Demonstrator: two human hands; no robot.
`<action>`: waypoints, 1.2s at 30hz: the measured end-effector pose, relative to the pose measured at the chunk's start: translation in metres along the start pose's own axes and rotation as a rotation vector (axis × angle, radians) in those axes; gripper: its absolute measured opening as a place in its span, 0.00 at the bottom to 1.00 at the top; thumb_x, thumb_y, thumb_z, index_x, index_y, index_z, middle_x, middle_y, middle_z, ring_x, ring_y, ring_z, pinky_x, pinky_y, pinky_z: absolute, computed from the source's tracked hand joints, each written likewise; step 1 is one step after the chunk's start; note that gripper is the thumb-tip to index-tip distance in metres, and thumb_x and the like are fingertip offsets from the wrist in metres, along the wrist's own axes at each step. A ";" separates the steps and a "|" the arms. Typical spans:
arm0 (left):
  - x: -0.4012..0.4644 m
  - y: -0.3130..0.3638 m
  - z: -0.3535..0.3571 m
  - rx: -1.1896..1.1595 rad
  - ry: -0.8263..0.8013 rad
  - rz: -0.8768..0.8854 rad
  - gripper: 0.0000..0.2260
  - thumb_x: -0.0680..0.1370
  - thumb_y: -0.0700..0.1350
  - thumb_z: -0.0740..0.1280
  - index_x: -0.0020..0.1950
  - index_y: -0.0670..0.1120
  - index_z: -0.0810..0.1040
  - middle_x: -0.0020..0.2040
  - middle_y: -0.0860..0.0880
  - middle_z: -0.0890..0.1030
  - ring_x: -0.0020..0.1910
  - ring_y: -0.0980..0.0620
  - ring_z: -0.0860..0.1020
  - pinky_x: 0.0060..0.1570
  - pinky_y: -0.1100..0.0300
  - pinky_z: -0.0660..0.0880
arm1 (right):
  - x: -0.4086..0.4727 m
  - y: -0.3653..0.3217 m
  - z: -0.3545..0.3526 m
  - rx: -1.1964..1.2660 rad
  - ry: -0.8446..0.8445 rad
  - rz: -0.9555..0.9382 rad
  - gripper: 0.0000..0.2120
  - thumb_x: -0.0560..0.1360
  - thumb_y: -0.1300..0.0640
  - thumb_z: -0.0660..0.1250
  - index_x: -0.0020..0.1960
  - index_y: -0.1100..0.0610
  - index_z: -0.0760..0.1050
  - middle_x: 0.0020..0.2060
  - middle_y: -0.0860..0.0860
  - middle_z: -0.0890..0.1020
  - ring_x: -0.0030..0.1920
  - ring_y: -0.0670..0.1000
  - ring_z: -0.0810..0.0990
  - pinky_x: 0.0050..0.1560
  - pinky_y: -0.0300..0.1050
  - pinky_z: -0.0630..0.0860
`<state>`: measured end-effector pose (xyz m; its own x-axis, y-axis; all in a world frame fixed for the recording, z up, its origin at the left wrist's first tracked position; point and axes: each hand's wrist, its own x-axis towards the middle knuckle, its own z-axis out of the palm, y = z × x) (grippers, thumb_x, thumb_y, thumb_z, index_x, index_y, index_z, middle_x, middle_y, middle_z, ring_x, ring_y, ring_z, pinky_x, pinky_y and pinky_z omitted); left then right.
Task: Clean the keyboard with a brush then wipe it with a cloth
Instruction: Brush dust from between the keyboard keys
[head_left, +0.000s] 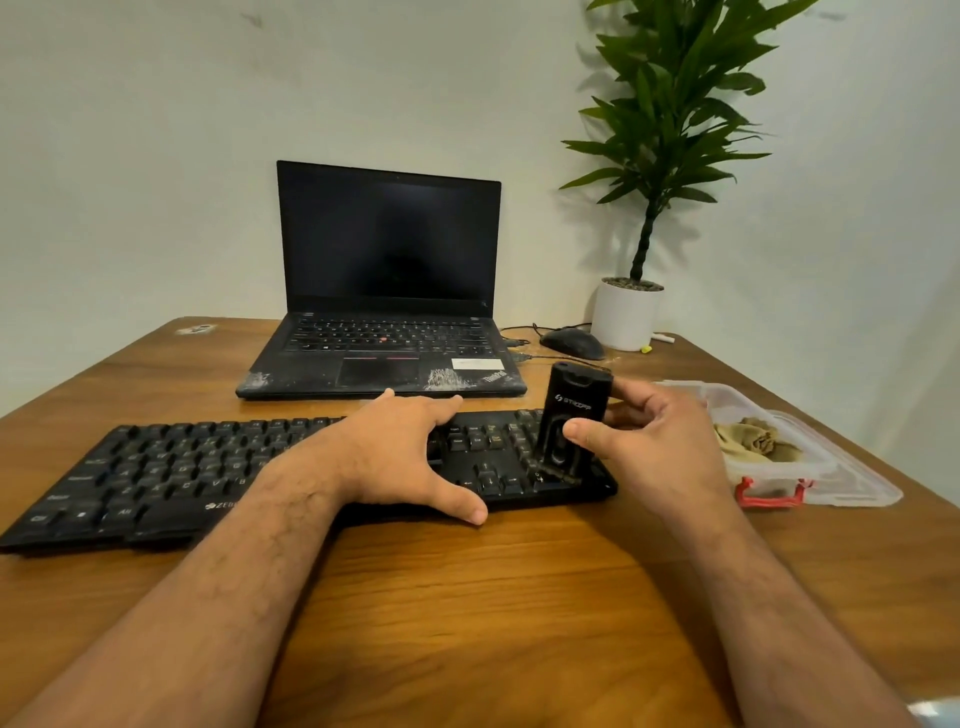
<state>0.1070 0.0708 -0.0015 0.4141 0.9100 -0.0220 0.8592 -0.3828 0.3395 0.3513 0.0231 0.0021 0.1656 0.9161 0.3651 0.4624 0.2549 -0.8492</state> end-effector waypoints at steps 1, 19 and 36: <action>0.000 0.000 0.000 0.001 -0.003 -0.004 0.60 0.56 0.77 0.71 0.81 0.56 0.53 0.78 0.58 0.63 0.77 0.54 0.60 0.79 0.46 0.41 | 0.002 -0.001 -0.002 -0.036 0.059 0.019 0.24 0.70 0.57 0.78 0.65 0.46 0.79 0.43 0.38 0.81 0.44 0.34 0.77 0.35 0.29 0.69; 0.002 -0.001 -0.002 -0.006 -0.032 -0.052 0.61 0.54 0.77 0.72 0.81 0.57 0.51 0.78 0.56 0.63 0.79 0.47 0.56 0.78 0.43 0.45 | -0.003 0.001 -0.004 0.040 -0.150 -0.001 0.14 0.66 0.64 0.79 0.45 0.58 0.75 0.42 0.50 0.84 0.43 0.41 0.83 0.41 0.41 0.74; 0.004 -0.003 0.000 -0.001 -0.027 -0.021 0.62 0.53 0.79 0.71 0.81 0.56 0.52 0.78 0.57 0.64 0.79 0.49 0.58 0.78 0.43 0.43 | 0.001 0.004 -0.004 0.078 -0.102 0.055 0.14 0.68 0.63 0.78 0.48 0.56 0.76 0.43 0.52 0.84 0.44 0.46 0.84 0.42 0.41 0.75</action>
<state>0.1060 0.0753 -0.0022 0.4035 0.9134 -0.0543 0.8678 -0.3633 0.3392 0.3574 0.0242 0.0006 0.0971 0.9551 0.2797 0.3849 0.2232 -0.8956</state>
